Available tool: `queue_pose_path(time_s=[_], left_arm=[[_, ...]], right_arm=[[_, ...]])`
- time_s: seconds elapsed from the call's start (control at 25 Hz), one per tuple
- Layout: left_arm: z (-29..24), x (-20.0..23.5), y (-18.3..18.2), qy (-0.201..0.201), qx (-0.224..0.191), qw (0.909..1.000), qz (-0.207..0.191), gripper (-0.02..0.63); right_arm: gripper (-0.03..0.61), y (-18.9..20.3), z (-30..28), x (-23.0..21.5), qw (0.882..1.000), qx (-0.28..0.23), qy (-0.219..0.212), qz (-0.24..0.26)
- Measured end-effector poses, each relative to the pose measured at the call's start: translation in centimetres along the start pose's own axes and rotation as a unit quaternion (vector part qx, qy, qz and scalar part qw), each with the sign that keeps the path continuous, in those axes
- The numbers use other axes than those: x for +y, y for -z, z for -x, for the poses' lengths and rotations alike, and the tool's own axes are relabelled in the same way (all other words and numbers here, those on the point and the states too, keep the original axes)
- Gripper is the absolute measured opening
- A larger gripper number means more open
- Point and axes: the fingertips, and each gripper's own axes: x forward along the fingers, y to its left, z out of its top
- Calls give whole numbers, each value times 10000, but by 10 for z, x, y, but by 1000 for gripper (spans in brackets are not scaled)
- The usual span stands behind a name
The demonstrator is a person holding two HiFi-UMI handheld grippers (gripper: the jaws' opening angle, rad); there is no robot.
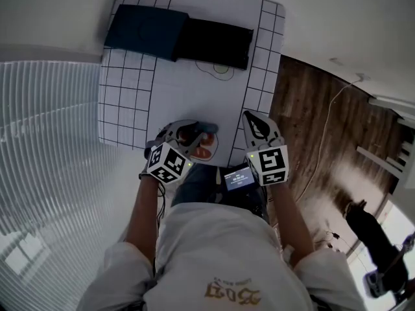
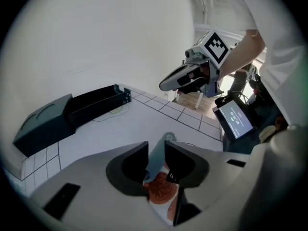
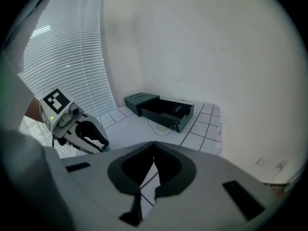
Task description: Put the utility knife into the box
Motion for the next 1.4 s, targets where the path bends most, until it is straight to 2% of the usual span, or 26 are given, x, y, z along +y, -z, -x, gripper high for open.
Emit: queue_pose_path(time_s=[0.04,0.16,0.48,0.68,0.96,1.28,1.4], left_arm=[[-2,-3,0,111,28,9999,-33,126],[-6,-3,3,239,136,9995,-174,149],[-15,-11,10,726,637,9929,-687,160],[-22,-14,4,950,796,9876,-959,163],[-28,-21,15,1256,1261,9718,-1548,163],[-33,-20,22,1310,1739,9607,-1723,161],[-34,-19,22,1279,1848,9618,-1565,144]], right_arm=[[6,2,0,1,10000,22,-18,-14],[8,5,-1,5,9999,84,-72,-24],[7,5,-3,1,9994,89,-92,-332],[8,4,-4,1,9990,65,-171,-414],[8,13,0,-1,9988,132,-147,-449],[7,15,3,-4,9987,143,-57,-477],[7,16,4,-1,9988,148,-61,-471]])
